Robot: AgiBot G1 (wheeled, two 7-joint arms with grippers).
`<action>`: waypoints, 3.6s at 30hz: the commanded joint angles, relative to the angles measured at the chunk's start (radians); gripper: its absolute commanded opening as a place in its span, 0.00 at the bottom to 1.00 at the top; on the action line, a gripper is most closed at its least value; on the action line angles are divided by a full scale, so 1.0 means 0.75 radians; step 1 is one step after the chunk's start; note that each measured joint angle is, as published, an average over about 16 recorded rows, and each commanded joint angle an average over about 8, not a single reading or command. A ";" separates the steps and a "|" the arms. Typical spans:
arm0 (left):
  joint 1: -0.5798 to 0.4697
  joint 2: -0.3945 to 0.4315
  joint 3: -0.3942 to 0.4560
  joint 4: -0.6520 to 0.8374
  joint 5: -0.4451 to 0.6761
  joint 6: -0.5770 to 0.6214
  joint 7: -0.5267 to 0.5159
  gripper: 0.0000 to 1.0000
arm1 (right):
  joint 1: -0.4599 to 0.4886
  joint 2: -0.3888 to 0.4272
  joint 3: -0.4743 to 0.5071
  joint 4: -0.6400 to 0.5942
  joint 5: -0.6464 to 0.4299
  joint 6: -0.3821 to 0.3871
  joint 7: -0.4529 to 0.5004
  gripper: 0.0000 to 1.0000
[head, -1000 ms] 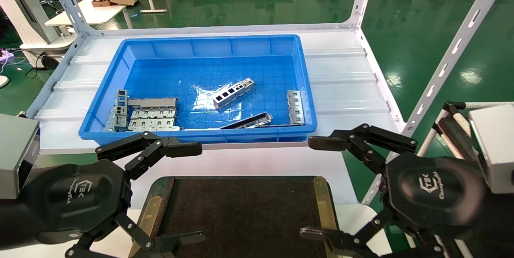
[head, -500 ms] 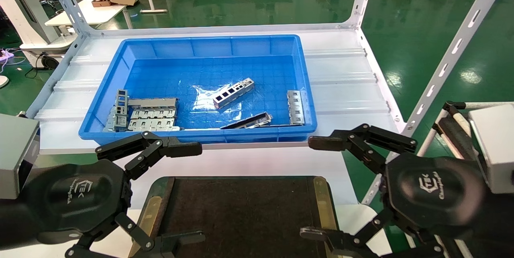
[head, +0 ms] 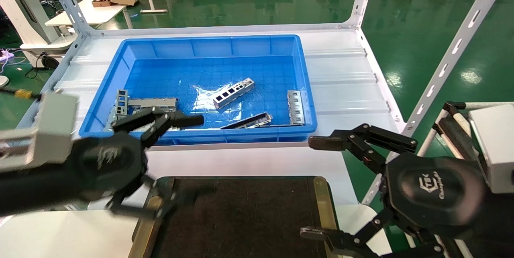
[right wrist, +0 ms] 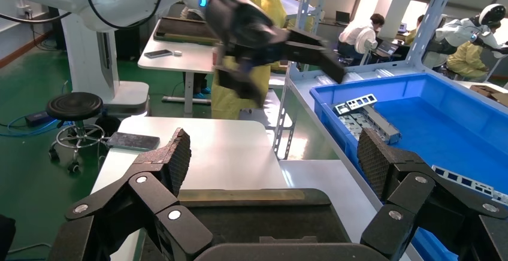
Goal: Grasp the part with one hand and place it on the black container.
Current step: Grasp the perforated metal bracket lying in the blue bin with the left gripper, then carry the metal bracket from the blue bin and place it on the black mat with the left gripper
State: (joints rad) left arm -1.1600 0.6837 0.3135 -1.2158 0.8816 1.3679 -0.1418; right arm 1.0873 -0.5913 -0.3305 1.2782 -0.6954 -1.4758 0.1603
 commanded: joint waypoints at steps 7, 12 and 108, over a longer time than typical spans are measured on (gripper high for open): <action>-0.126 0.130 0.059 0.153 0.182 -0.147 0.054 1.00 | 0.000 0.000 0.000 0.000 0.000 0.000 0.000 1.00; -0.210 0.241 0.096 0.306 0.298 -0.267 0.120 1.00 | 0.000 0.000 0.000 0.000 0.000 0.000 0.000 1.00; -0.631 0.577 0.010 1.462 0.291 0.035 0.598 0.00 | 0.001 0.001 -0.004 0.000 0.003 0.001 -0.002 0.00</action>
State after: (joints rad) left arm -1.6180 1.1189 0.3229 -0.1345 1.0983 1.3936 0.3063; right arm 1.0881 -0.5902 -0.3334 1.2782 -0.6935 -1.4747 0.1589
